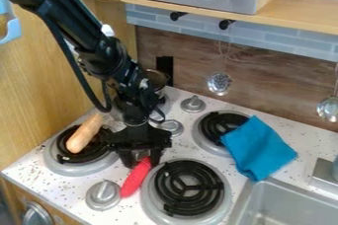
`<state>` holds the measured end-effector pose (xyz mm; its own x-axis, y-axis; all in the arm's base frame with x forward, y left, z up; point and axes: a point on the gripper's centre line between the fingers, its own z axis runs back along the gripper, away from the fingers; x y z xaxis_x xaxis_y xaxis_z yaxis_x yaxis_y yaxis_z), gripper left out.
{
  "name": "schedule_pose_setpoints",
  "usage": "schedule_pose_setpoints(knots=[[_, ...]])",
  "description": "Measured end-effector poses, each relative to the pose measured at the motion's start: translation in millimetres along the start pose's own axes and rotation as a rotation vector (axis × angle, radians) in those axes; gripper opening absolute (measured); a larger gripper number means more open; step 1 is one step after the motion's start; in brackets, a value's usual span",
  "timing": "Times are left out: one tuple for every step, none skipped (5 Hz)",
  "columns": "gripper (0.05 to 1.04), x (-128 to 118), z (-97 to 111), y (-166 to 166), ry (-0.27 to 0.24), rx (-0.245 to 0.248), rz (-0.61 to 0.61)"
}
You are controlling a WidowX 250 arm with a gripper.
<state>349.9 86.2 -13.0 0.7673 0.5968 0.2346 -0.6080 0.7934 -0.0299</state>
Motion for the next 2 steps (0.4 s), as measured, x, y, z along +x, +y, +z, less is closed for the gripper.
schedule_pose_setpoints(knots=[[0.592,-1.7,1.4,-1.1,0.006,-0.006,0.012],[0.468,-6.6,4.7,0.2,0.016,-0.014,0.014]])
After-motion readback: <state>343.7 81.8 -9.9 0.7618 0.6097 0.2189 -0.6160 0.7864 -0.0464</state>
